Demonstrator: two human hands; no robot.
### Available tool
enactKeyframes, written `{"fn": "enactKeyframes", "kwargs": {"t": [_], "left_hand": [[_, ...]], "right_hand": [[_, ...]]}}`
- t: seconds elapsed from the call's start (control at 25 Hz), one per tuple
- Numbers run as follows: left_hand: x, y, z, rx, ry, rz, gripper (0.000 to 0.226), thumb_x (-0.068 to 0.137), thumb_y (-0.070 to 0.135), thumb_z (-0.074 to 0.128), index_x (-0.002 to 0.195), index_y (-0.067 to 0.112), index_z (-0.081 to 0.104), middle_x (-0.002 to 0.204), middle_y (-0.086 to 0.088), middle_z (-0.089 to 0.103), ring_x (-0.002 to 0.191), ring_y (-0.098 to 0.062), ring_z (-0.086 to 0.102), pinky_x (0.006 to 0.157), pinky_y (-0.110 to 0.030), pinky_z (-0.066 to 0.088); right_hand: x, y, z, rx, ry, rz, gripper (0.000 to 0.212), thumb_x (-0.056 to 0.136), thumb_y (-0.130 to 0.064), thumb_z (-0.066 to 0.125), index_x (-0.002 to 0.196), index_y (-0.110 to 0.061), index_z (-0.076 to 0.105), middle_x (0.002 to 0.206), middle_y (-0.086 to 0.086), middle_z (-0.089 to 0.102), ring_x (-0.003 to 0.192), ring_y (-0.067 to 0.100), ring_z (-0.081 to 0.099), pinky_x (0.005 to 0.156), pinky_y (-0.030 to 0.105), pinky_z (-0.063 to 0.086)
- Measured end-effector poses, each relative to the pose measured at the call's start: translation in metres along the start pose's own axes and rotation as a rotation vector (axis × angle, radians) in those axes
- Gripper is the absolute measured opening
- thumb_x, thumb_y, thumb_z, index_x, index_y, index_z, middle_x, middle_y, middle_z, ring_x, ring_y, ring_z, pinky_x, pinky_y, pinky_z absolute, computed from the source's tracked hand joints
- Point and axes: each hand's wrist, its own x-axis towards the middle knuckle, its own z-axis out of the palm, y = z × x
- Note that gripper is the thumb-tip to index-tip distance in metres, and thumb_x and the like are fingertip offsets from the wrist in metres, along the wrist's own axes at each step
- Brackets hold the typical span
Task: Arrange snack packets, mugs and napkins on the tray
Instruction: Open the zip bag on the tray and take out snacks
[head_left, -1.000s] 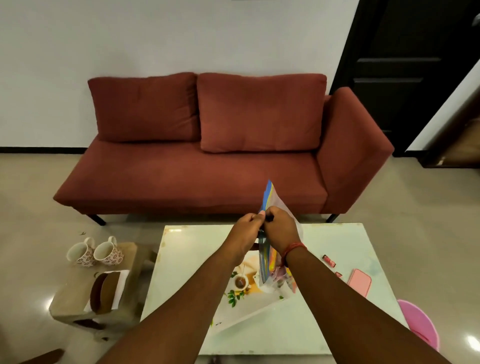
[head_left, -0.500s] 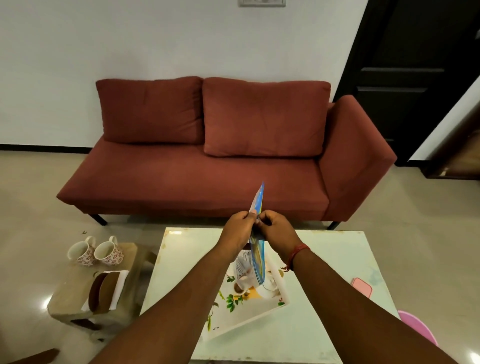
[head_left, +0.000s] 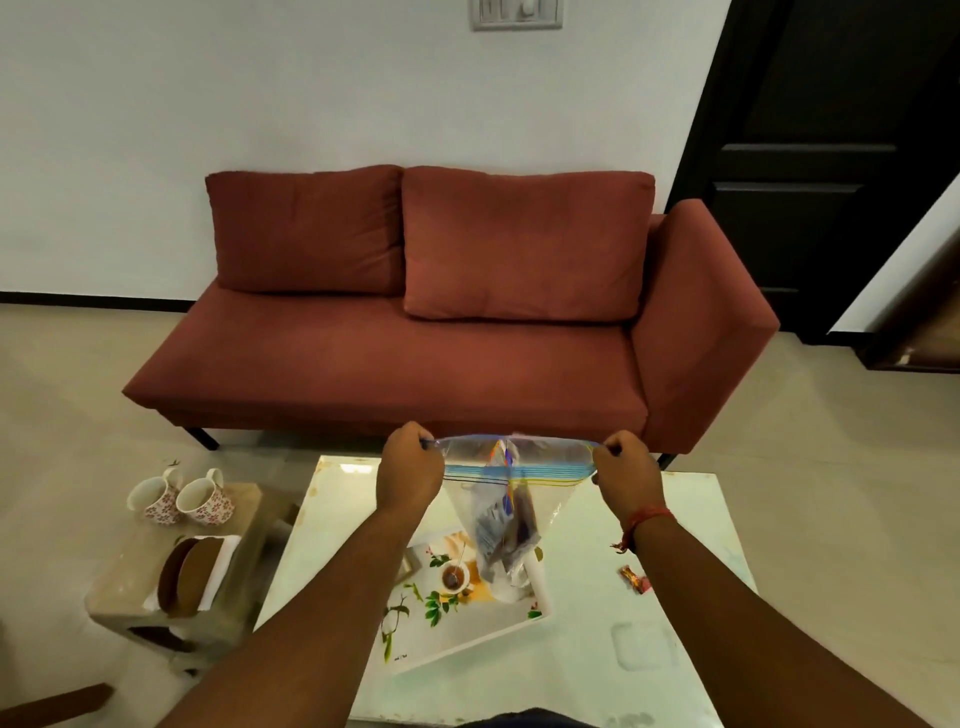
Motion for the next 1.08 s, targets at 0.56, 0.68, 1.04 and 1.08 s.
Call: {"fn": "enactKeyframes", "kwargs": {"t": [0.56, 0.68, 1.04, 1.08], "left_hand": [[-0.018, 0.024, 0.01, -0.009, -0.026, 0.208, 0.013, 0.093, 0.004, 0.052, 0.093, 0.014, 0.061, 0.095, 0.002, 0.058, 0.084, -0.008, 0.055, 0.066, -0.016, 0.046], [-0.007, 0.007, -0.004, -0.041, -0.046, 0.197, 0.015, 0.092, 0.005, 0.053, 0.092, 0.018, 0.06, 0.097, 0.002, 0.06, 0.086, -0.014, 0.061, 0.069, -0.025, 0.054], [0.031, -0.083, -0.036, 0.01, -0.132, 0.074, 0.012, 0.096, 0.01, 0.052, 0.096, 0.021, 0.057, 0.102, -0.001, 0.065, 0.092, -0.021, 0.065, 0.074, -0.04, 0.06], [0.034, -0.093, -0.038, 0.027, -0.119, 0.06, 0.012, 0.096, 0.009, 0.051, 0.098, 0.019, 0.058, 0.102, -0.001, 0.065, 0.091, -0.02, 0.064, 0.072, -0.033, 0.057]], "right_hand": [[-0.022, -0.019, 0.085, -0.78, -0.695, -0.286, 0.037, 0.097, -0.037, 0.052, 0.124, -0.012, 0.061, 0.126, 0.015, 0.063, 0.113, 0.032, 0.059, 0.094, 0.033, 0.045], [-0.03, -0.024, 0.105, -0.735, -0.613, -0.282, 0.028, 0.093, -0.022, 0.057, 0.114, -0.006, 0.067, 0.118, 0.017, 0.067, 0.111, 0.034, 0.061, 0.091, 0.032, 0.048], [-0.084, -0.073, 0.108, -0.356, -0.304, -0.386, 0.032, 0.083, -0.003, 0.051, 0.103, -0.015, 0.073, 0.104, -0.001, 0.072, 0.095, 0.014, 0.064, 0.084, 0.02, 0.049], [-0.092, -0.076, 0.096, -0.242, -0.215, -0.389, 0.03, 0.082, -0.004, 0.052, 0.098, -0.015, 0.074, 0.098, -0.006, 0.071, 0.089, 0.006, 0.063, 0.079, 0.011, 0.046]]}}
